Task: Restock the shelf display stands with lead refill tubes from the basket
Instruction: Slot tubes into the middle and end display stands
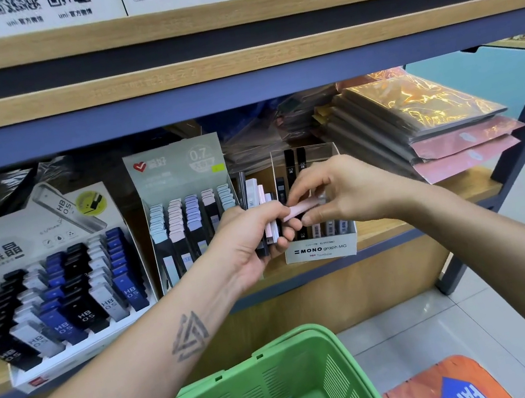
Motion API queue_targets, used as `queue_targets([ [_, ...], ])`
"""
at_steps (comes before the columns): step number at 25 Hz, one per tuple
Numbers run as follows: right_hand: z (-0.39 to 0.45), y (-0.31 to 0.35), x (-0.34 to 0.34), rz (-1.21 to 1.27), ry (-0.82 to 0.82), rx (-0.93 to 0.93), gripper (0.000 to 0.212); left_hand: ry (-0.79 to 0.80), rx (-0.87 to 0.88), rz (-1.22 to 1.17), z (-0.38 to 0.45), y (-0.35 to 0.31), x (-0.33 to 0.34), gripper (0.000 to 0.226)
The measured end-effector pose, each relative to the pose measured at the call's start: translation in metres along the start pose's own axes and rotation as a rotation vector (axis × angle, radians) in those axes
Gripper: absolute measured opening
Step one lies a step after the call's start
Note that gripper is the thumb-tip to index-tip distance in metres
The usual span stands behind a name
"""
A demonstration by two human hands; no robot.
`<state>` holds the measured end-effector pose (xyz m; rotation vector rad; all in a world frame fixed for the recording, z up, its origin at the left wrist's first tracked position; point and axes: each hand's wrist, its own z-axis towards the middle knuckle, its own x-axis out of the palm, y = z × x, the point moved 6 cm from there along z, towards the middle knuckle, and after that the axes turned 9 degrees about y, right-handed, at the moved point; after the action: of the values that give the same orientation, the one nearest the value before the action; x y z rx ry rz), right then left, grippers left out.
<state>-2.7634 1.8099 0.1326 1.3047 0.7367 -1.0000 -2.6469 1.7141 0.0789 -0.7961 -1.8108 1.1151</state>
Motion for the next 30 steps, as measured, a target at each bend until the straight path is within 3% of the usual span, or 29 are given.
queue_targets([
  [4,0.002,0.014,0.000,-0.259,-0.059,-0.117,0.014,0.040,0.016,-0.076,0.002,-0.004,0.005,0.009],
  [6,0.002,0.006,-0.006,-0.177,-0.125,-0.010,0.014,0.055,0.030,-0.143,0.003,-0.006,0.005,0.010],
  [9,-0.010,-0.027,-0.031,0.053,-0.375,0.243,0.030,0.060,0.027,-0.194,0.004,-0.007,0.005,0.005],
  [13,-0.019,-0.043,-0.042,0.092,-0.553,0.360,0.018,0.055,0.016,-0.185,0.003,-0.004,0.002,0.008],
  [30,0.012,-0.040,0.007,-0.419,-0.359,0.416,0.016,0.076,0.025,-0.171,0.001,-0.005,0.000,0.017],
])
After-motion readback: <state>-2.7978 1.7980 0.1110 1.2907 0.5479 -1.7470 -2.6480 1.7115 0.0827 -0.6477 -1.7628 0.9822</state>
